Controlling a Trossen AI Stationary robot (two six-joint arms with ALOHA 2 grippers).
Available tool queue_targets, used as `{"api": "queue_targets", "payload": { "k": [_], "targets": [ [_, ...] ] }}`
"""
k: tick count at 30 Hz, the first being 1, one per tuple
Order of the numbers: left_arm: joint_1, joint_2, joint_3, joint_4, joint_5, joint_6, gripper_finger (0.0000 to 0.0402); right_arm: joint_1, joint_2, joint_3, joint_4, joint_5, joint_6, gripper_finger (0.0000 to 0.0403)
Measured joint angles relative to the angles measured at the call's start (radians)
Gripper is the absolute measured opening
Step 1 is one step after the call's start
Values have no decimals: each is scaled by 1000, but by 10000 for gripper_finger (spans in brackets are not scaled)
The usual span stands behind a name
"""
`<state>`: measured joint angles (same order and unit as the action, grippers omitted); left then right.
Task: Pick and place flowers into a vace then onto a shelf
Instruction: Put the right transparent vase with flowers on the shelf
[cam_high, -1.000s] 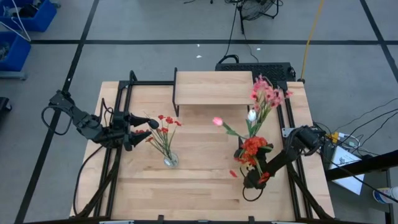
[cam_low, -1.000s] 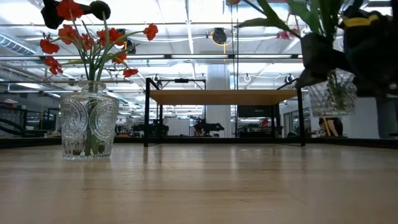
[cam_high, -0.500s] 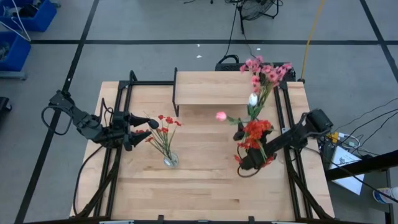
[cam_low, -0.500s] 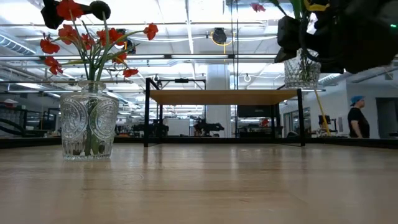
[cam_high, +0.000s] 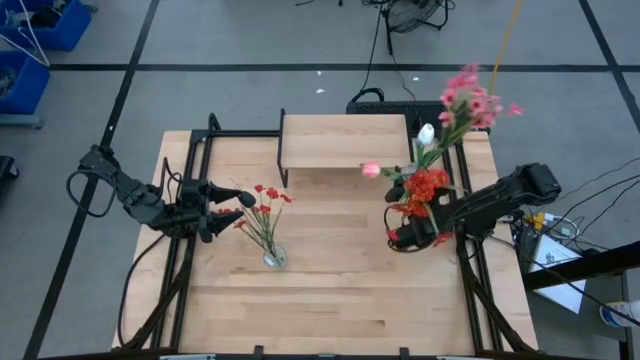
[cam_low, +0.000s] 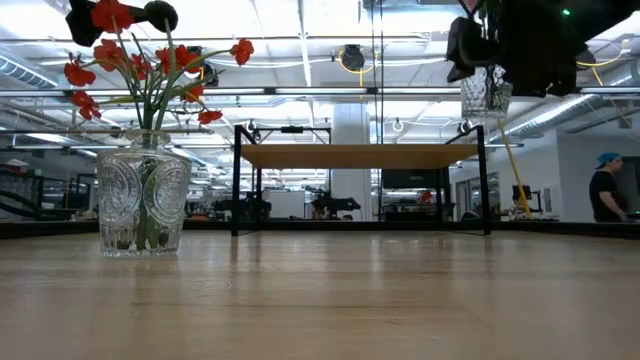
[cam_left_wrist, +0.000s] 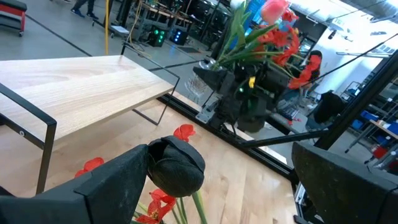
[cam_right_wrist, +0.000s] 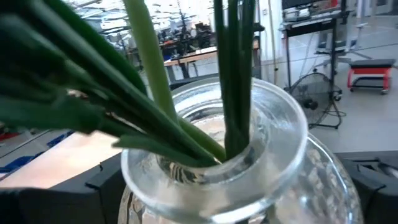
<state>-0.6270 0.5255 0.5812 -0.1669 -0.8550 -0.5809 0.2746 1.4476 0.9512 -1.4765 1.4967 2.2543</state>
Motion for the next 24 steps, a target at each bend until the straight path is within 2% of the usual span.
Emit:
{"api": "queue_targets", "payload": {
  "k": [5,8,13,17,24],
  "targets": [
    [0,0,0,0,0,0,399,-63,-80,0,165,-37,-217,342],
    [0,0,0,-1,0,0,399,-123,-124,11,334,-101,-452,342],
    [0,0,0,-1,-6,-27,399,-235,-179,-2,763,-152,-988,342],
    [0,-3,0,-1,3,-27,399,-336,-203,-47,1071,-297,-1329,342],
    [0,-3,0,-2,10,-27,399,-460,-229,-221,1683,-414,-1782,344]
  ]
}}
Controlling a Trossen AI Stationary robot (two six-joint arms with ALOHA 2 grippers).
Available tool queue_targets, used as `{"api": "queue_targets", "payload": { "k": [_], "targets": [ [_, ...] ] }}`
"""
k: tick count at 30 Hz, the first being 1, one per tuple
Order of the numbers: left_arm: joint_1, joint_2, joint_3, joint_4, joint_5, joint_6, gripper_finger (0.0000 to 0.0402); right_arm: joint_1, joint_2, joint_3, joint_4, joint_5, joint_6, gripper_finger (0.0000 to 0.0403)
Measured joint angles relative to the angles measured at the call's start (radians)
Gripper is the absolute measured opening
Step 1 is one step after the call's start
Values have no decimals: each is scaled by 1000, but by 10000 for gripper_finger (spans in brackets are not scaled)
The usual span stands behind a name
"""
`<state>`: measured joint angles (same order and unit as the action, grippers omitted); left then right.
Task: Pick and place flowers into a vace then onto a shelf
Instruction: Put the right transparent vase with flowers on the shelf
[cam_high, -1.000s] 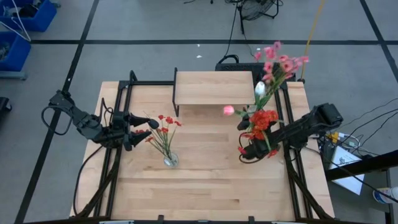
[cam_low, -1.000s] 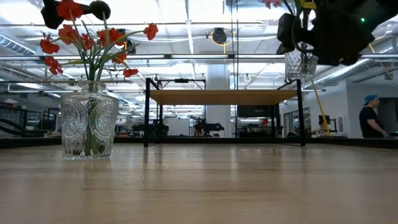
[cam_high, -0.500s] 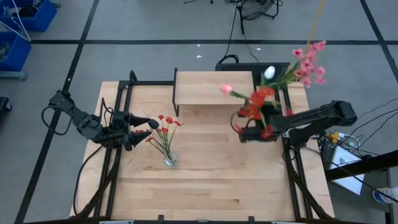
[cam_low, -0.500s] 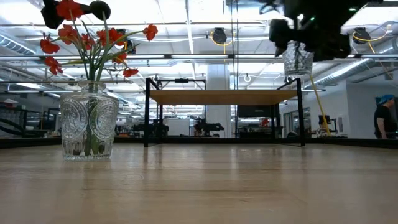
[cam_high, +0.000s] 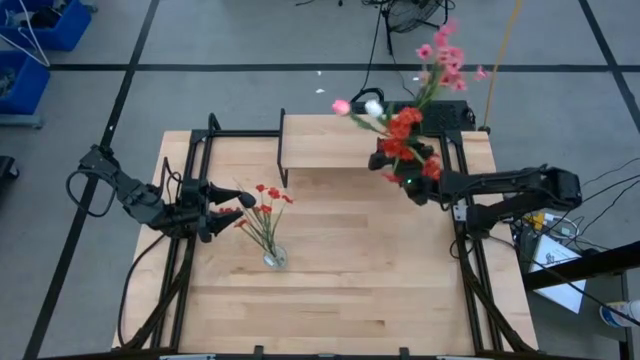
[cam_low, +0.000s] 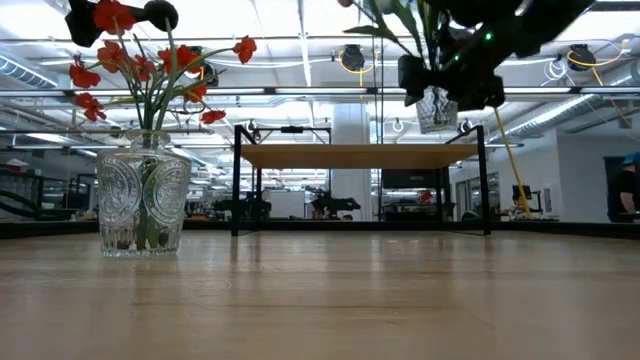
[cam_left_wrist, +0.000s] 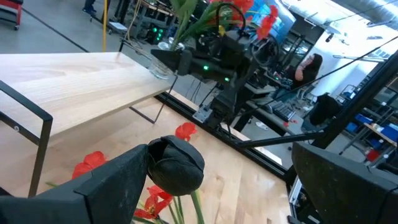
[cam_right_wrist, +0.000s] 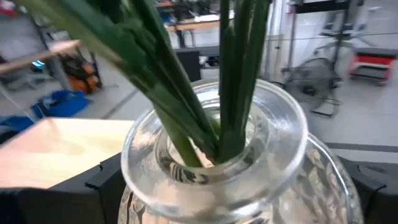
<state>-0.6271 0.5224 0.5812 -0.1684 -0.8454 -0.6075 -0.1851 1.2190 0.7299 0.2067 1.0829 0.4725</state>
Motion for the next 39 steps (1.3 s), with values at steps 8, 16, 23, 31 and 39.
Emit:
{"api": "queue_targets", "payload": {
  "k": [8,16,23,31,39],
  "targets": [
    [0,0,0,0,-1,0,399,-94,9,-41,136,-137,-92,344],
    [0,1,0,0,-1,0,399,-185,21,-41,141,-253,-89,345],
    [0,1,0,0,-1,0,399,-232,52,-41,141,-323,-45,345],
    [0,1,0,1,-1,0,399,-240,99,-37,181,-321,-29,345],
    [0,1,0,1,-1,0,399,-239,104,-37,186,-325,-64,349]
  ]
}}
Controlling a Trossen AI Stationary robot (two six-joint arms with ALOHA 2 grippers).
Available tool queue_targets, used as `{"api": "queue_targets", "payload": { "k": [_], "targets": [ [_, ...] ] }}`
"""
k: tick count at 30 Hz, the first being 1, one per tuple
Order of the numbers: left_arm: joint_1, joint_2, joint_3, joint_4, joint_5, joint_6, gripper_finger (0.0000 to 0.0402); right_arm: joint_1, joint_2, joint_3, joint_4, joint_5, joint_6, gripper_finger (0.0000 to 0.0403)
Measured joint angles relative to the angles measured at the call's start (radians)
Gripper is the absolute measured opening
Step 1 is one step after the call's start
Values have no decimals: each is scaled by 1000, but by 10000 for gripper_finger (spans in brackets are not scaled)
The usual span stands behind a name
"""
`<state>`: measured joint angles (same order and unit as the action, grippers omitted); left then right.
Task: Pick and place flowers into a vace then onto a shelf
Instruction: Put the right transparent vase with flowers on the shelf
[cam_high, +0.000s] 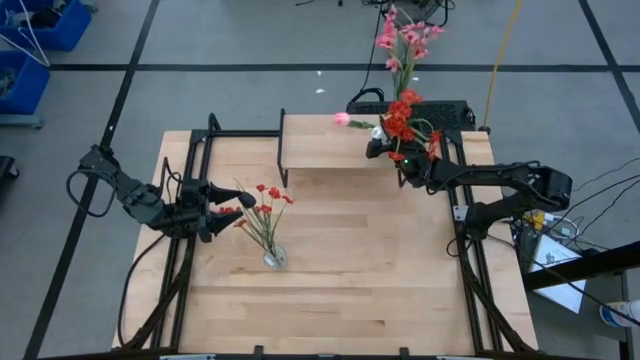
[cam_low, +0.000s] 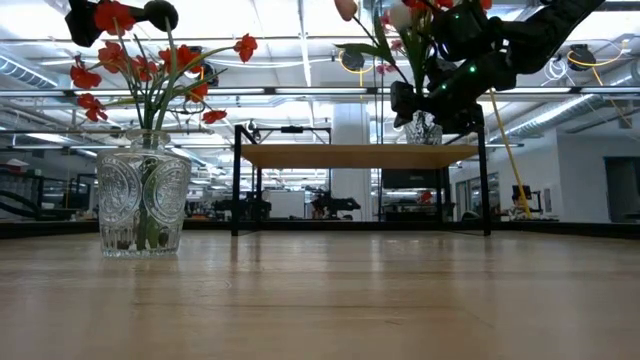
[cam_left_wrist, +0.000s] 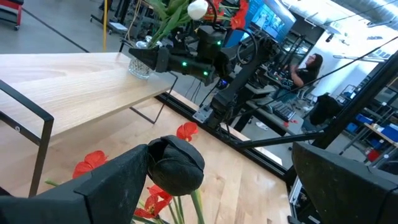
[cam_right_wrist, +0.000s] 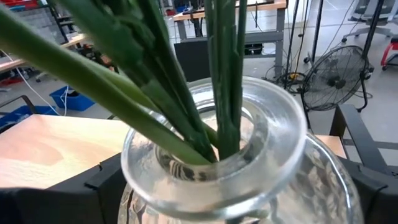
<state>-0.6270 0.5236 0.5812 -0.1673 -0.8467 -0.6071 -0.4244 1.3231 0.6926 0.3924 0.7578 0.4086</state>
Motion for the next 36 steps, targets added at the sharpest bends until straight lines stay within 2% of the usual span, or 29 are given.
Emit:
{"api": "queue_targets", "payload": {
  "k": [36],
  "targets": [
    [0,0,0,0,43,0,399,7,-4,-5,7,28,-134,357]
  ]
}}
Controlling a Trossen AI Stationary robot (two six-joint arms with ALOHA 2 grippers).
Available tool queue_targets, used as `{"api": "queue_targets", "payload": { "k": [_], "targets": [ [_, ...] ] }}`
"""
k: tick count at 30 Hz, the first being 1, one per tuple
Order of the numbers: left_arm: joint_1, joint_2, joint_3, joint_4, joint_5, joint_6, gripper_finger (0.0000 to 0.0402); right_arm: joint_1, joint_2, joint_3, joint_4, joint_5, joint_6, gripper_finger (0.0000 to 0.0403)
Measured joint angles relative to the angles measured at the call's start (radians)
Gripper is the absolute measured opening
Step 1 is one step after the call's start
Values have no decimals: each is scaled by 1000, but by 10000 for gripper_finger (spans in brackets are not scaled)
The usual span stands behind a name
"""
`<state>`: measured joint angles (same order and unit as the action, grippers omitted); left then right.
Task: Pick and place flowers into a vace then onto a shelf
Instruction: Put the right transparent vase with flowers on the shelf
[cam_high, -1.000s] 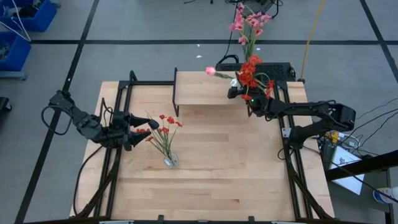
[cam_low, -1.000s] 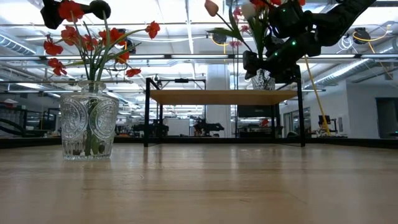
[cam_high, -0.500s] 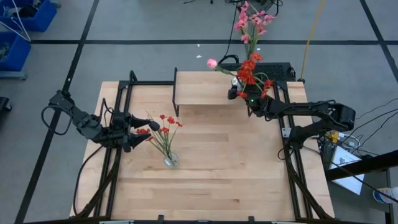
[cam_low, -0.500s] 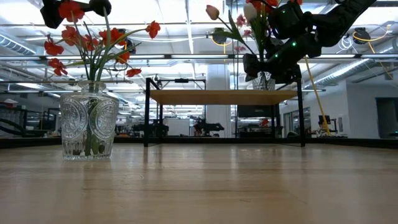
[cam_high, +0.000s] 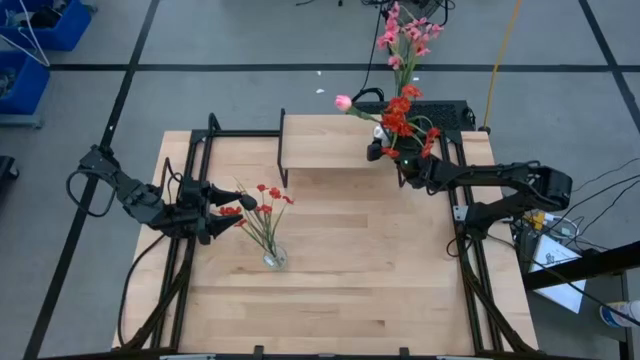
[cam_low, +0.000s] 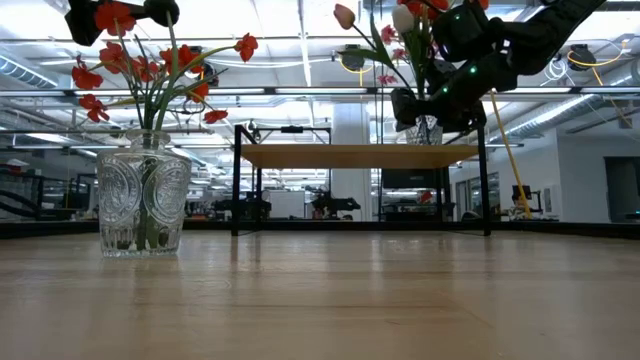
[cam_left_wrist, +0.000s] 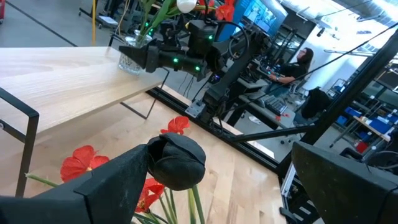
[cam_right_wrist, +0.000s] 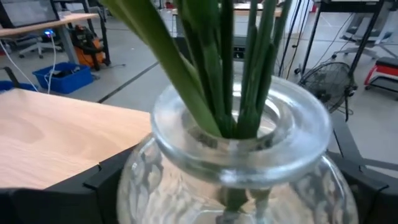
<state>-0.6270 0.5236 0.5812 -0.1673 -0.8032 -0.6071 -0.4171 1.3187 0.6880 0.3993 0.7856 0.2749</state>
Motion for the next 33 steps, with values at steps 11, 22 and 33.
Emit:
{"api": "queue_targets", "payload": {
  "k": [11,22,33],
  "targets": [
    [0,0,0,0,0,0,399,33,-9,0,-9,80,25,395],
    [0,0,0,0,0,0,399,45,-9,0,-21,159,-12,399],
    [0,0,0,0,0,0,399,59,-9,1,-16,180,30,400]
  ]
}}
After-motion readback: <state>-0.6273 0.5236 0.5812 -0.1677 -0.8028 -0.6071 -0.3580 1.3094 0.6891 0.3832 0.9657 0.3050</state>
